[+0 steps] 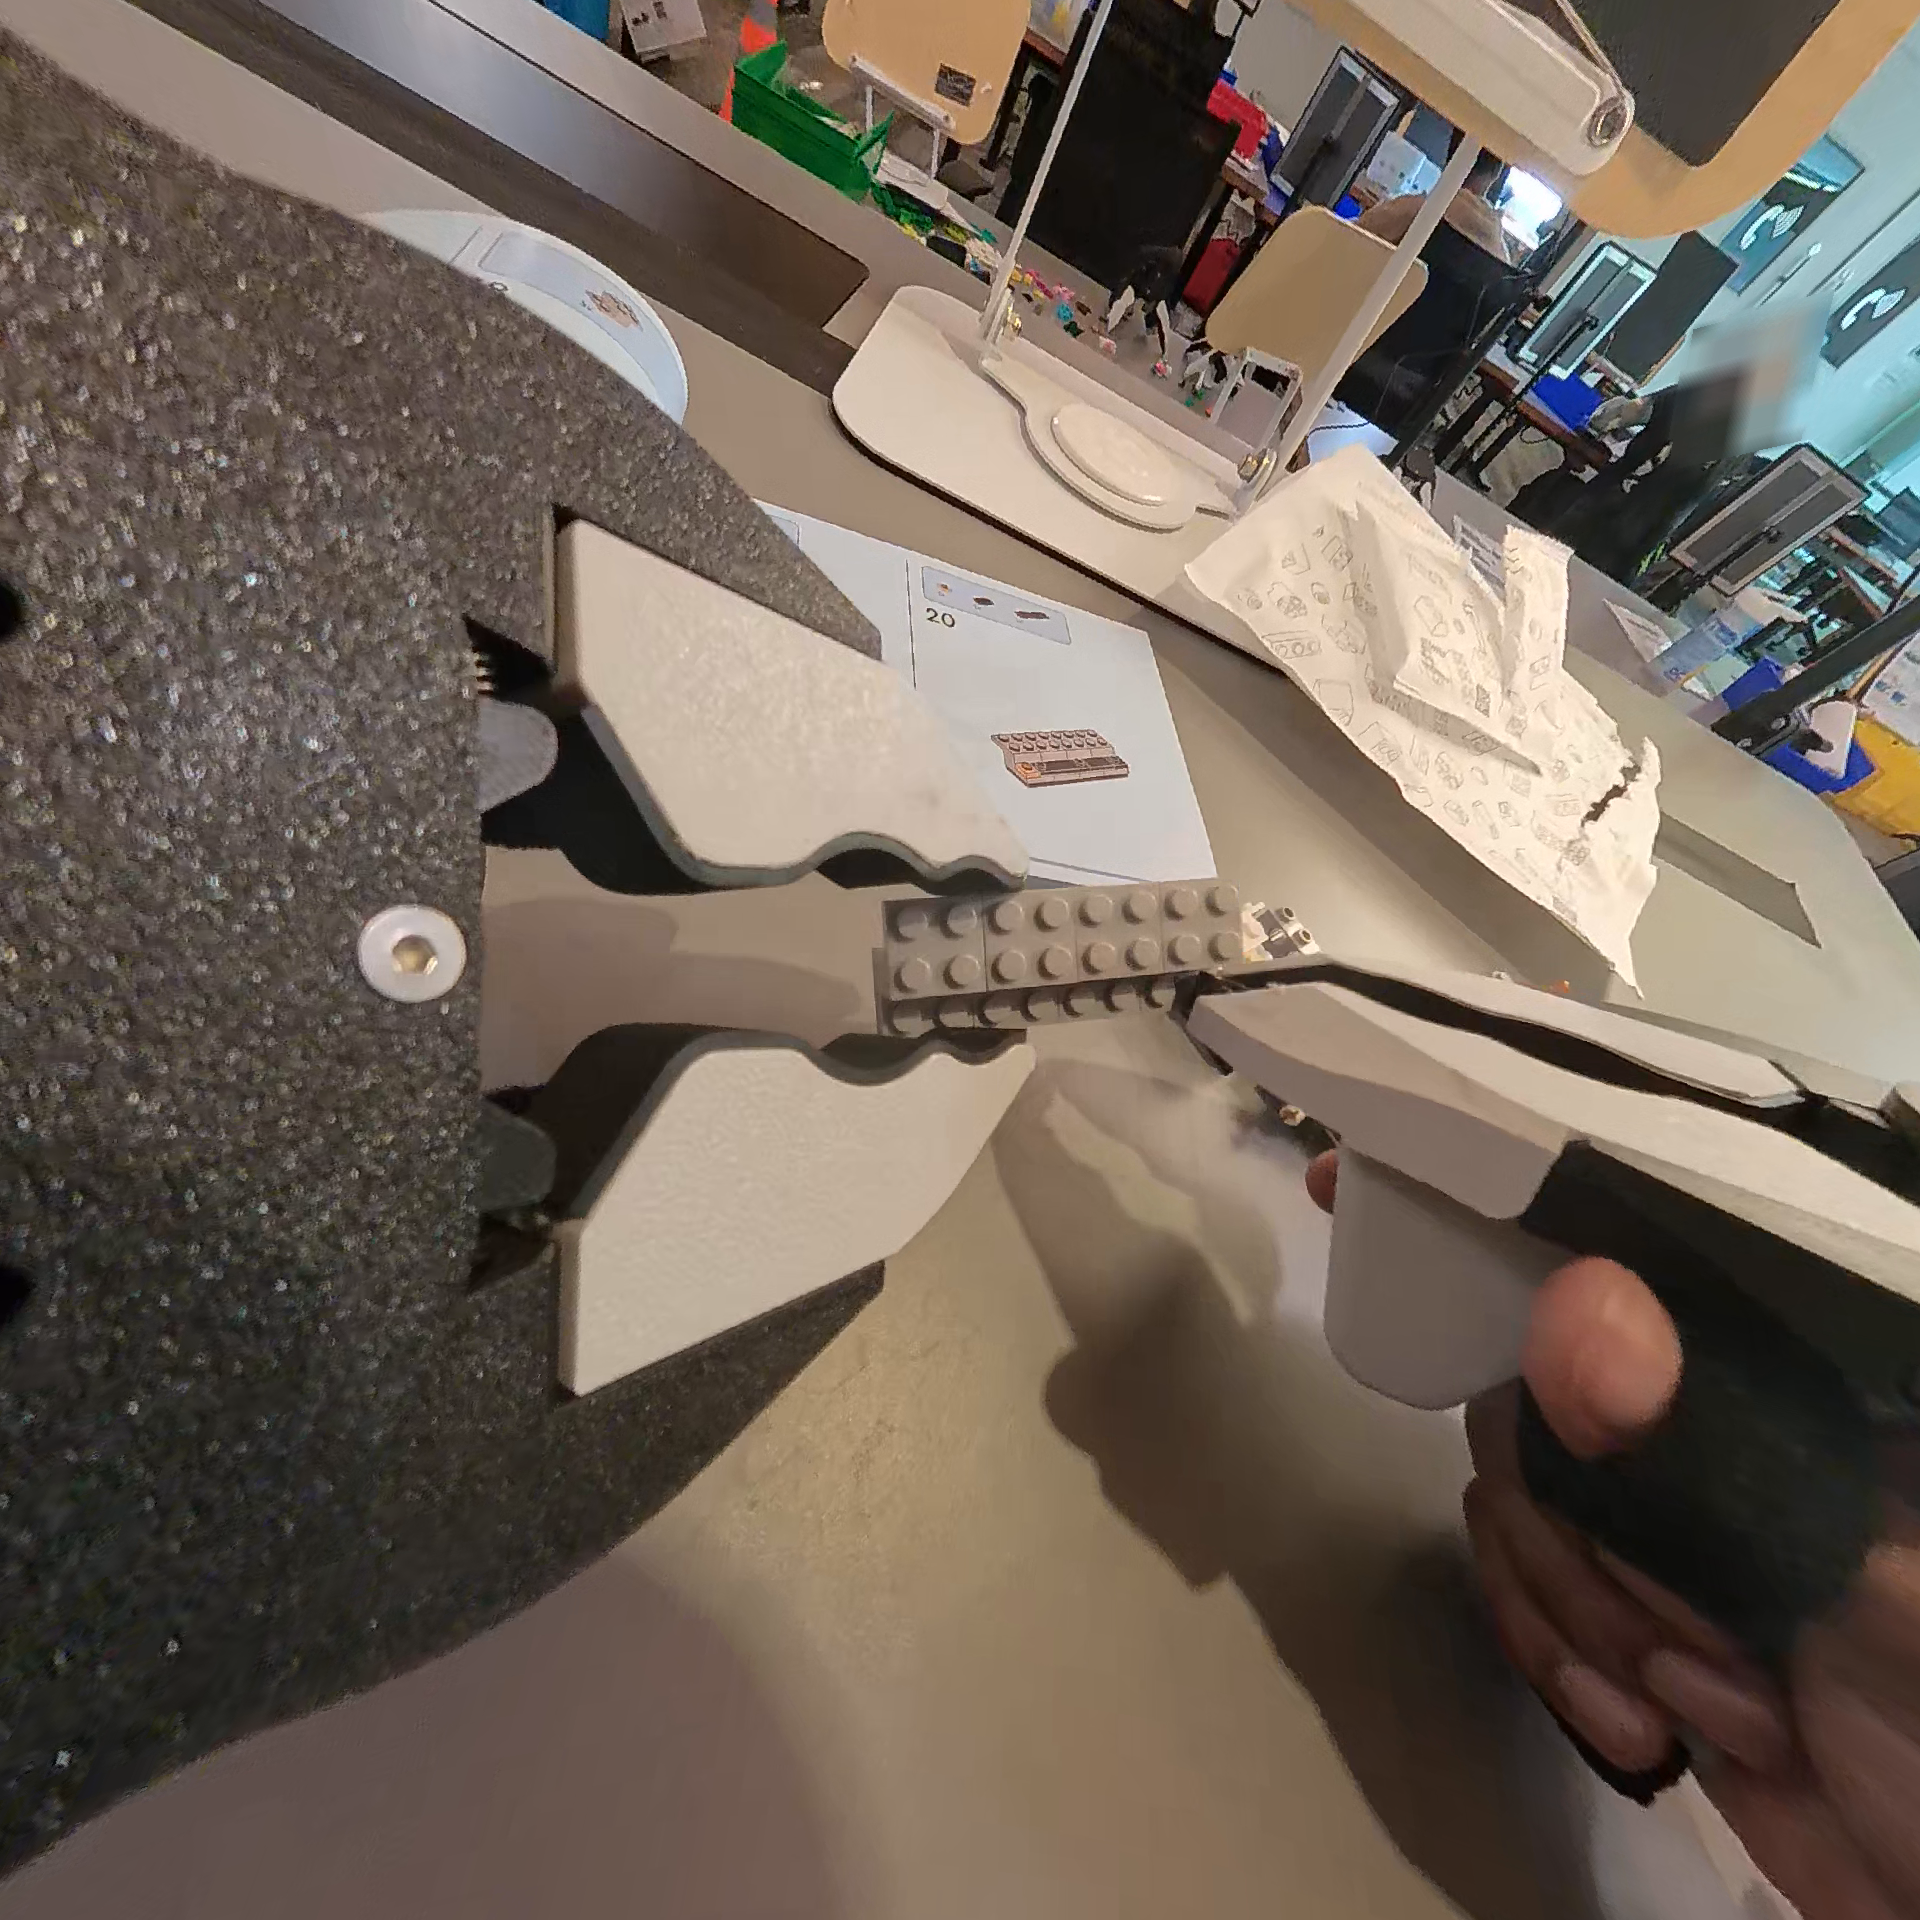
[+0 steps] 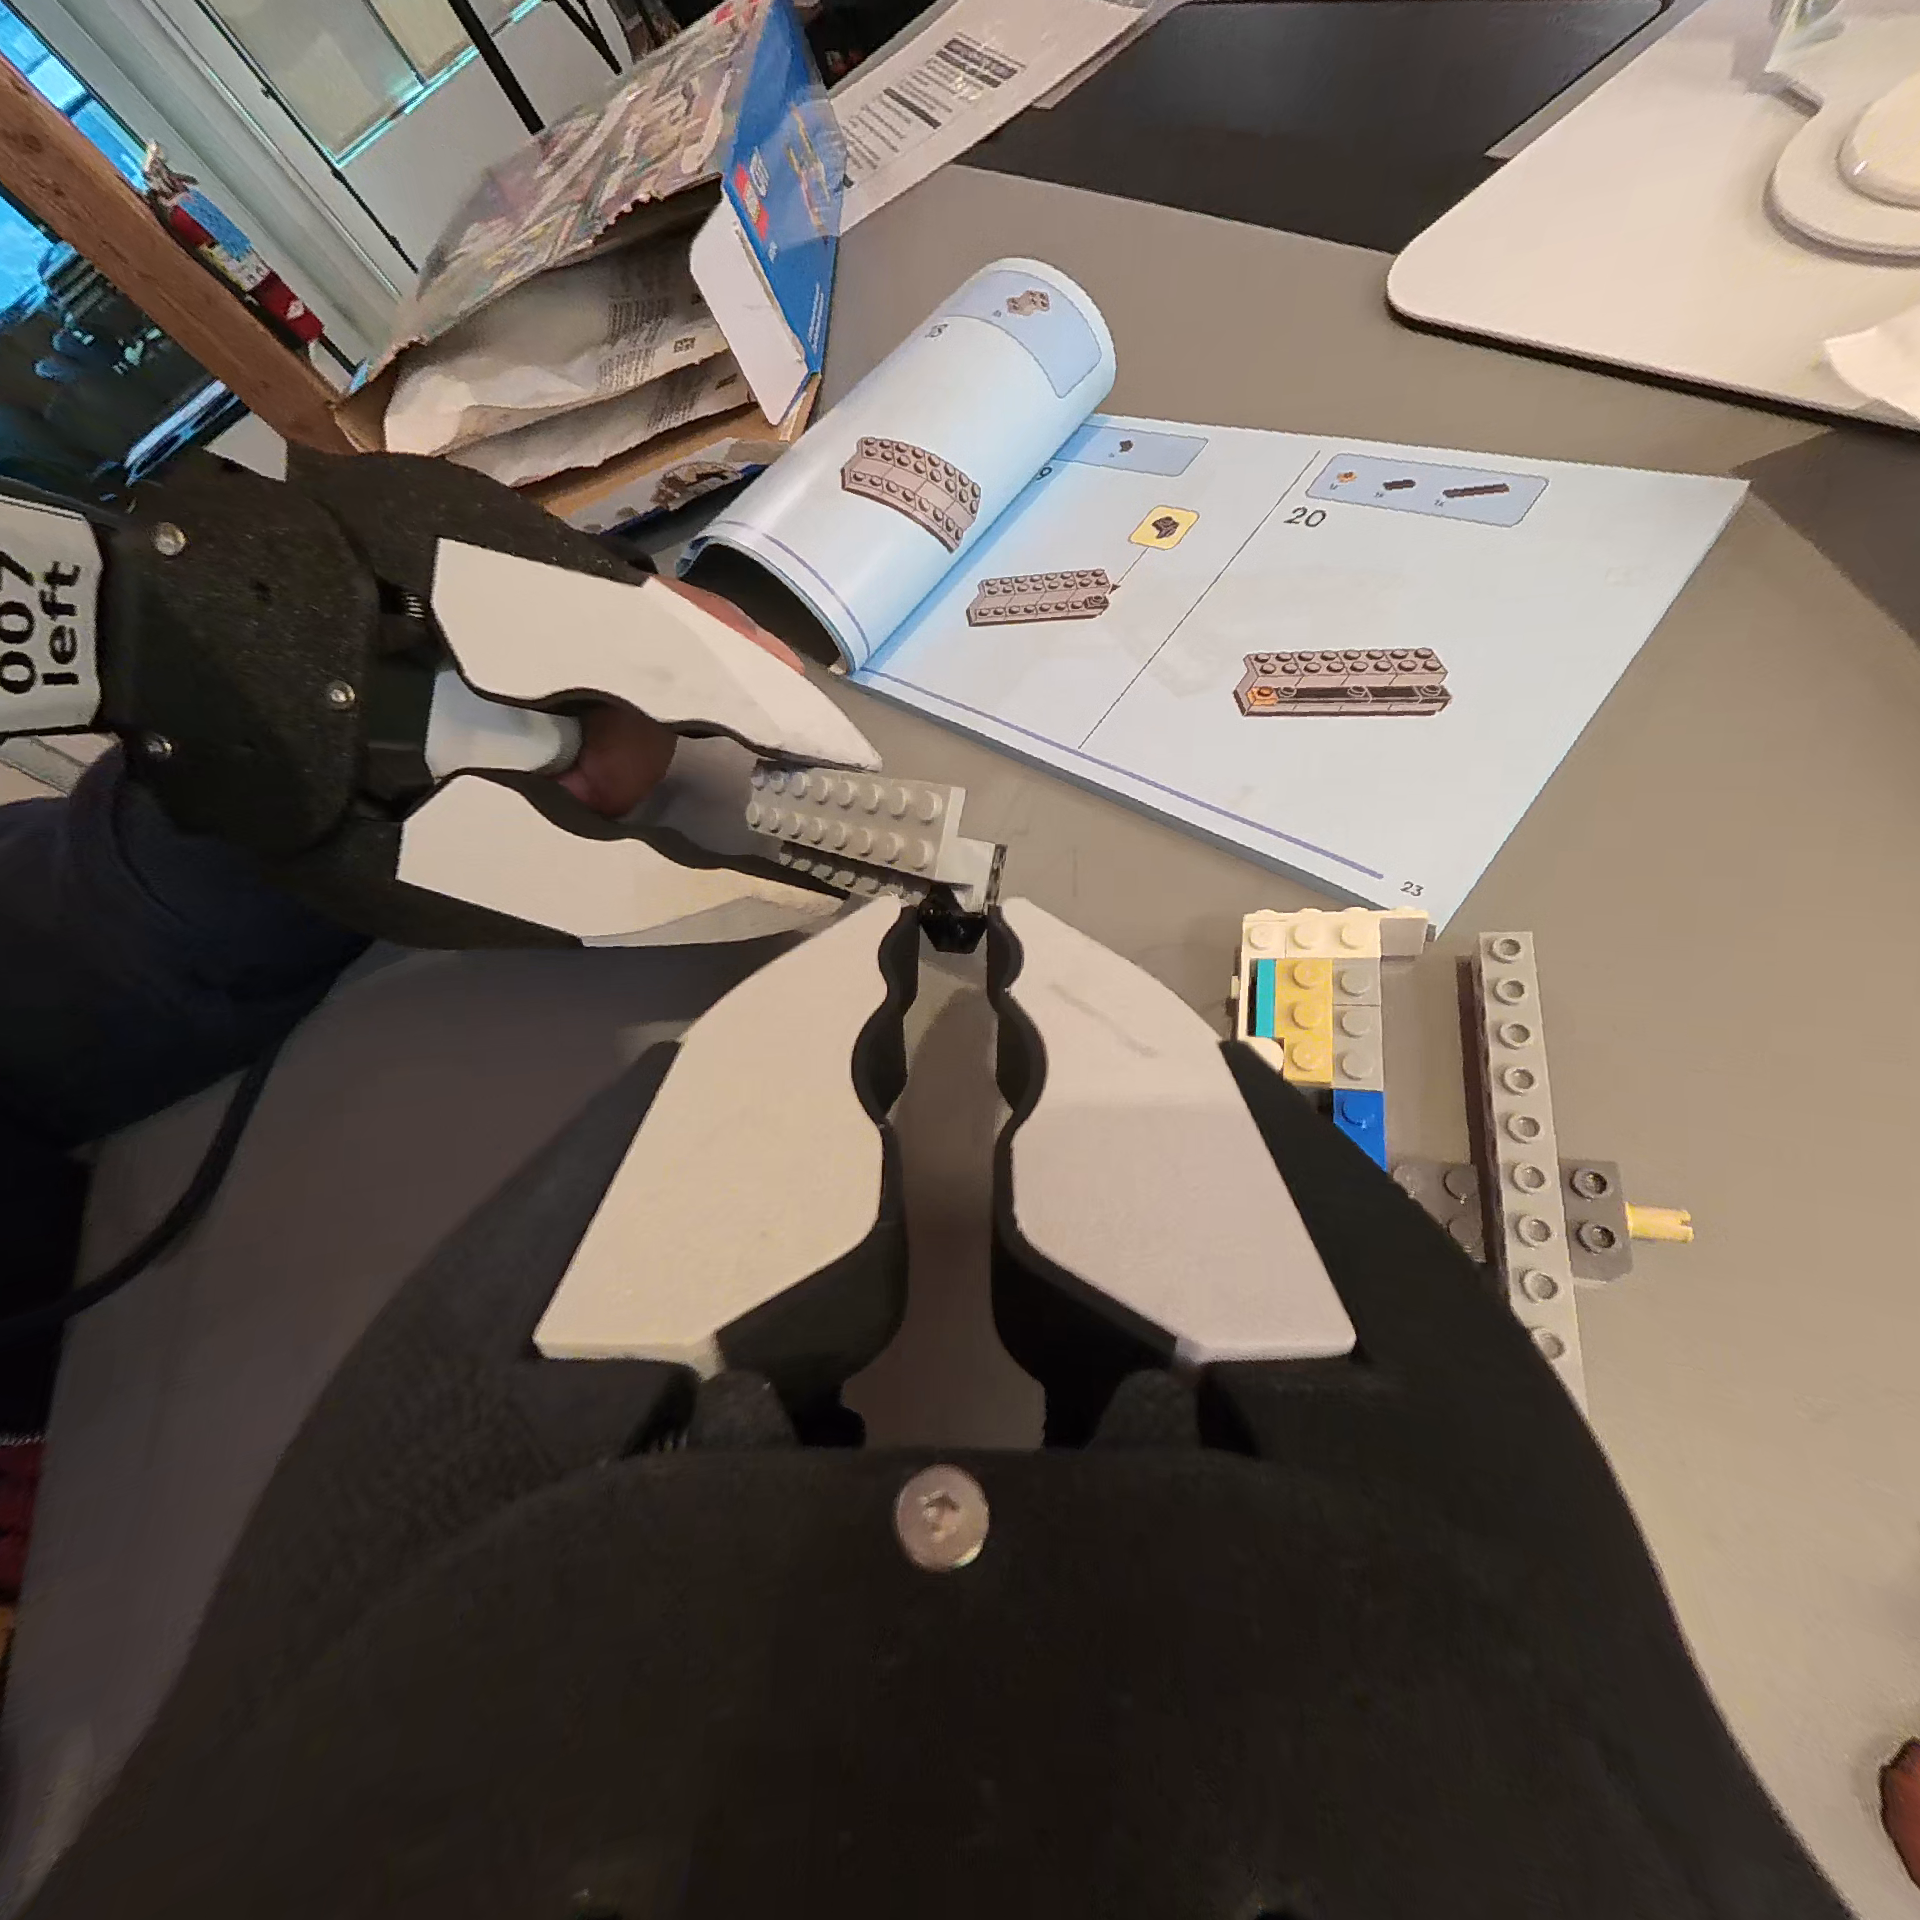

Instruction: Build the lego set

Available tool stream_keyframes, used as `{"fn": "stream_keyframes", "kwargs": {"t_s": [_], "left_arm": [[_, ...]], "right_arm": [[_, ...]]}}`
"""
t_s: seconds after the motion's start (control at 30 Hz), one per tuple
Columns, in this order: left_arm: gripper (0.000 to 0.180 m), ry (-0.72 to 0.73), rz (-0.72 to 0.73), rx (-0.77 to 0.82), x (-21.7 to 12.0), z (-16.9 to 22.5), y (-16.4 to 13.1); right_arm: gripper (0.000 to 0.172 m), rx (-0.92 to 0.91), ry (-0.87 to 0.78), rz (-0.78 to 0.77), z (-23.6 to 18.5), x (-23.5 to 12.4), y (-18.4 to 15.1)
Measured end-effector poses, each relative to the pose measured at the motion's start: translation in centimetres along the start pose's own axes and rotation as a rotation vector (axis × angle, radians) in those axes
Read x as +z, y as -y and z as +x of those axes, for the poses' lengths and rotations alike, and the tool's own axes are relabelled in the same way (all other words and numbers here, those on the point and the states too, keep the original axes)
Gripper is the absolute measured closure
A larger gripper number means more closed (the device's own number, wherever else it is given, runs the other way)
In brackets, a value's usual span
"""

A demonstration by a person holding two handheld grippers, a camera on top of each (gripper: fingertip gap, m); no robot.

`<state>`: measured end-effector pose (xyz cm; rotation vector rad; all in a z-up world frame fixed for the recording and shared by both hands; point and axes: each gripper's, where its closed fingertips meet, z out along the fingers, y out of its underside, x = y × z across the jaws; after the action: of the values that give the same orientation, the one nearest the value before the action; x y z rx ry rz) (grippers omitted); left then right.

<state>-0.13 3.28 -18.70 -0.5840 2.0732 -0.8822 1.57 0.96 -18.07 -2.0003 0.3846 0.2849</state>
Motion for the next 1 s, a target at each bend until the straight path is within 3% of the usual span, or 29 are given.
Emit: {"fn": "stream_keyframes", "kwargs": {"t_s": [0.53, 1.0], "left_arm": [[0.163, -0.077, 0.096, -0.044, -0.6, 0.3, 0.6], [0.164, -0.187, 0.271, -0.203, -2.2, -0.1, 2.5]], "right_arm": [[0.159, 0.045, 0.060, -0.030, -0.3, 0.2, -0.7], [0.159, 0.078, 0.164, 0.015, -1.6, -0.2, 0.1]]}}
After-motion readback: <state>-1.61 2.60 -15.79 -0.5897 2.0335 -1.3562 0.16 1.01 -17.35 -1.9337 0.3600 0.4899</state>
